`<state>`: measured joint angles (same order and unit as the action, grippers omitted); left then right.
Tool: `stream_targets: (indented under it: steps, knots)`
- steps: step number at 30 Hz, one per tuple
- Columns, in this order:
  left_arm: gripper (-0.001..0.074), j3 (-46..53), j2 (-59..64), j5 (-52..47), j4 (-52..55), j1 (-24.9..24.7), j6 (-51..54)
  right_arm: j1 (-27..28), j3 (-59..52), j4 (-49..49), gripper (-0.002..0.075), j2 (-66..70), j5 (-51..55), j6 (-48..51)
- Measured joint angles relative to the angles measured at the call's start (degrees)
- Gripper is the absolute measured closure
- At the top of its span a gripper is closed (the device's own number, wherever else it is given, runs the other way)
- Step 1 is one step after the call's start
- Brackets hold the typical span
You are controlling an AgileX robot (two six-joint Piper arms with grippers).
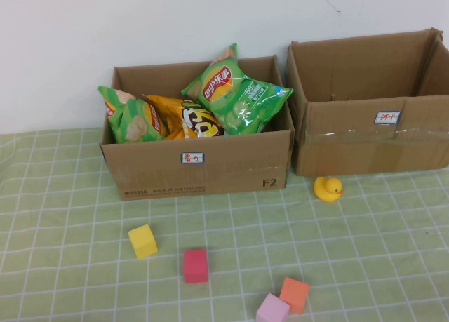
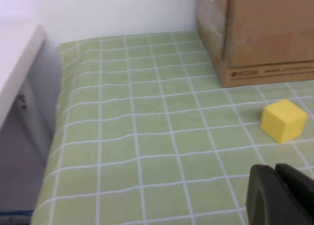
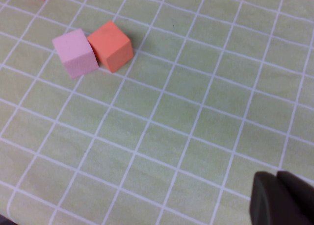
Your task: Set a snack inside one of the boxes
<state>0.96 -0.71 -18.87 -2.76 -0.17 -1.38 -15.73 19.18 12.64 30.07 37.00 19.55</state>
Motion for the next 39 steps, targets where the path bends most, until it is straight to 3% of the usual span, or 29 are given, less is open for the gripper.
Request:
stream_targets:
  steps: [5, 39]
  knots:
    - [0.0737, 0.0, 0.0, 0.0, 0.14, 2.04, 0.0, 0.0, 0.0, 0.0, 0.0728, 0.0, 0.0, 0.0]
    - [0.0737, -0.09, -0.09, -0.13, 0.4, 2.17, 0.0, 0.0, 0.0, 0.0, 0.0728, -0.26, 0.0, 0.0]
